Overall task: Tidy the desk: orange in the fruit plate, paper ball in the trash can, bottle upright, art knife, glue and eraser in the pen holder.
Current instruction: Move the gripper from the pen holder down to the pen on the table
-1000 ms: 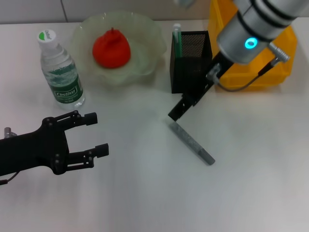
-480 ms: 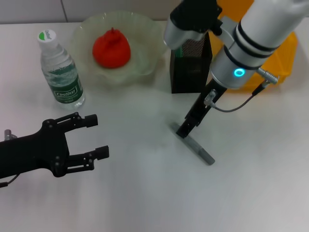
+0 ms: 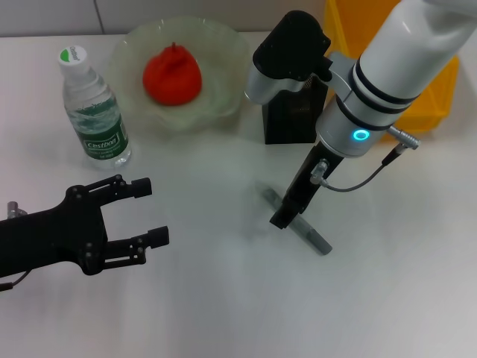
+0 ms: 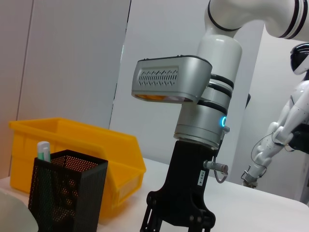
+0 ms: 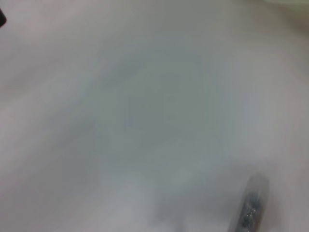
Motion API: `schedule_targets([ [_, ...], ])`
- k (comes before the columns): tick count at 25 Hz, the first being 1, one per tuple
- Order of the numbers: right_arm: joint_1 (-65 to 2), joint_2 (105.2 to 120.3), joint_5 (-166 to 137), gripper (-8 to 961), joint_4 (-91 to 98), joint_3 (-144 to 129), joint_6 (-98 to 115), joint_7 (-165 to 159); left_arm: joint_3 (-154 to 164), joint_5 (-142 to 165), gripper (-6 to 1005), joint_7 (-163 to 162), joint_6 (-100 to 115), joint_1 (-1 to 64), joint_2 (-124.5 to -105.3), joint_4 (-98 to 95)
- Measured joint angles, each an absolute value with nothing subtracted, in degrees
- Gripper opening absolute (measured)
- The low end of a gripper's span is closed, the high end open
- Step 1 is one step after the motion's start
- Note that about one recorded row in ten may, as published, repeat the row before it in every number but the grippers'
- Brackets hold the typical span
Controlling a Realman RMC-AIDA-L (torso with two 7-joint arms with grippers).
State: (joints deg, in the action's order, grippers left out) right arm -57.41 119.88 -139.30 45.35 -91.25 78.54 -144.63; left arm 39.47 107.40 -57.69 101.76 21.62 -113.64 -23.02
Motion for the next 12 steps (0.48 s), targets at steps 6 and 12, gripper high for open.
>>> schedule_targets([
  [6, -57.3, 119.88, -139.3, 657, 44.1, -91.7, 77.7, -144.6, 39.5, 107.4, 829, -57.5, 101.8, 21.6, -113.64, -23.0],
  [12, -57.1, 119.88, -139.3, 547, 43.4, -92.7, 76.7, -144.6, 39.5, 107.4, 829, -57.6, 101.8, 21.6, -113.64, -23.0],
])
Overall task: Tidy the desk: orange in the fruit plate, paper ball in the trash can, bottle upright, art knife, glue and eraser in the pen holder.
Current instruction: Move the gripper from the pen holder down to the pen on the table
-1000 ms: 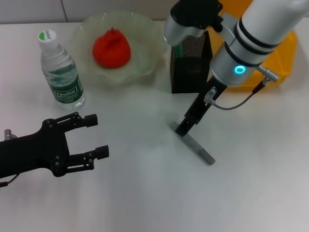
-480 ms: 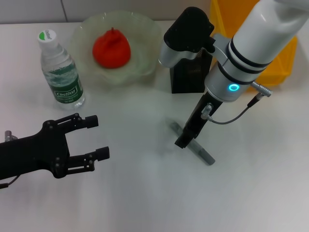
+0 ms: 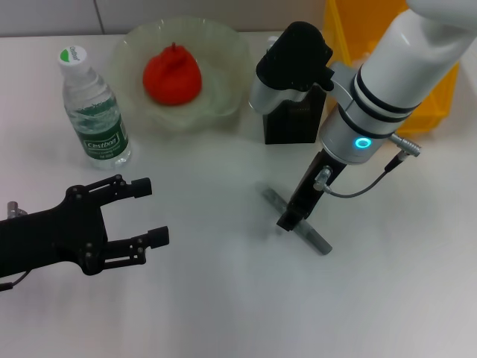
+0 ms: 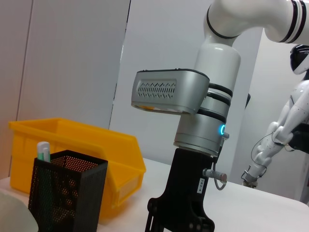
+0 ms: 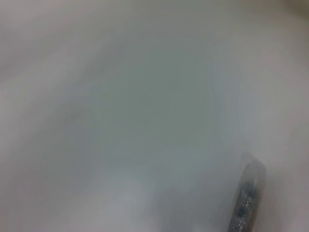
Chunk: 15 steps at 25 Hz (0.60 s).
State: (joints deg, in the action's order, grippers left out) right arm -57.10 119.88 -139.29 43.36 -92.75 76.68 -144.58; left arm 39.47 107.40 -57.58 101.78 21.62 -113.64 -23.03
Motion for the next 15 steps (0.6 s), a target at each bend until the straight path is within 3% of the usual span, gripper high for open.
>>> schedule_targets([
  [6, -56.8, 119.89, -139.3, 535, 43.3, -92.7, 76.0, -144.8, 39.5, 107.4, 829, -57.5, 101.8, 21.6, -113.64, -23.0],
  [11, -56.8, 119.88, -139.3, 382, 43.1, -92.7, 76.1, -145.1, 39.5, 107.4, 829, -57.4, 101.7, 21.8, -113.64, -23.0],
  [14, -57.1, 119.87, -139.3, 164, 42.2, -92.6, 76.2, -145.1, 39.4, 107.4, 829, -57.4, 101.7, 21.8, -113.64, -23.0],
  [15, -57.3, 119.85, -139.3, 158, 41.9, -92.6, 76.2, -145.1, 39.4, 107.4, 829, -57.4, 101.7, 21.9, -113.64, -23.0],
])
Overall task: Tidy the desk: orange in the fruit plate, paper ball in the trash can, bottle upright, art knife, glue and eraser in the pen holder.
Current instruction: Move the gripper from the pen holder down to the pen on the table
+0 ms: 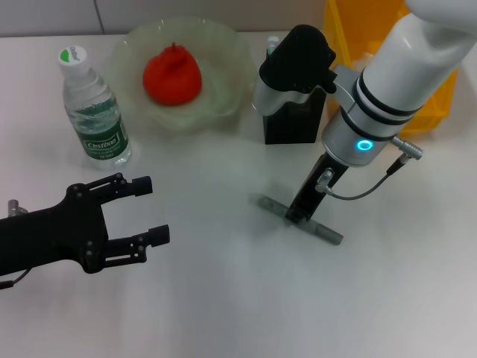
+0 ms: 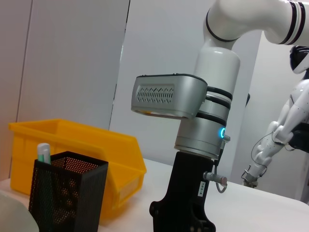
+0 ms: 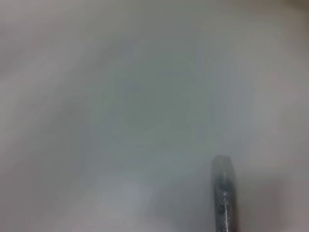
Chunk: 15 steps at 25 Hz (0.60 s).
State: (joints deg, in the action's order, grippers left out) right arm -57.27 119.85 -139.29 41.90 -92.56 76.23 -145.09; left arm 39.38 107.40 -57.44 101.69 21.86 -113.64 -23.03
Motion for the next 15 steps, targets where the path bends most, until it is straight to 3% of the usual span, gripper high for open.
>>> schedule_targets([
  [15, -55.9, 119.37, -139.3, 94, 46.3, -88.6, 78.7, -144.7, 39.1, 107.4, 829, -57.6, 101.8, 22.1, -113.77, -23.0],
])
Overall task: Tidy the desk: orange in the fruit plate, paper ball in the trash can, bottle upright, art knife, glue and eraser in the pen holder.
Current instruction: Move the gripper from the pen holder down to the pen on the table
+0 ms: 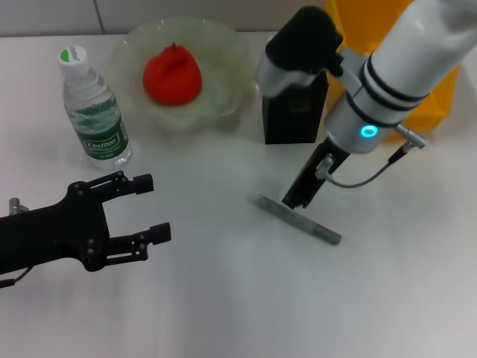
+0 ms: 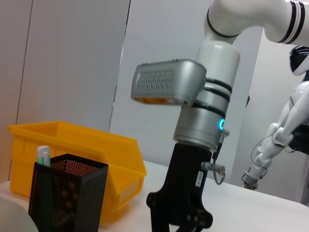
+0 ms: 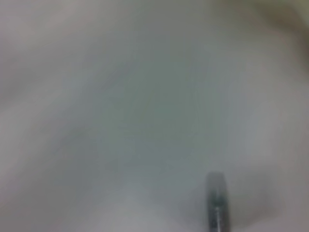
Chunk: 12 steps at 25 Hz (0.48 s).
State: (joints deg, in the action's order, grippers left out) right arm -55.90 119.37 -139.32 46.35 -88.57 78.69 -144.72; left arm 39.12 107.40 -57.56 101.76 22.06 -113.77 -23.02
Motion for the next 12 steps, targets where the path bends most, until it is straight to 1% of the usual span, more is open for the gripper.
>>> schedule_targets([
  [6, -55.5, 119.27, -139.7, 18, 48.2, -86.2, 80.3, -144.8, 39.1, 107.4, 829, -57.5, 101.8, 22.1, -113.81, -23.0],
  [11, -55.8, 119.31, -139.6, 43, 47.9, -86.7, 80.0, -144.6, 39.1, 107.4, 828, -57.5, 101.9, 22.1, -113.82, -23.0],
  [12, -55.8, 119.38, -139.6, 77, 47.8, -86.9, 79.9, -144.6, 39.1, 107.4, 828, -57.5, 101.9, 22.1, -113.85, -23.0],
])
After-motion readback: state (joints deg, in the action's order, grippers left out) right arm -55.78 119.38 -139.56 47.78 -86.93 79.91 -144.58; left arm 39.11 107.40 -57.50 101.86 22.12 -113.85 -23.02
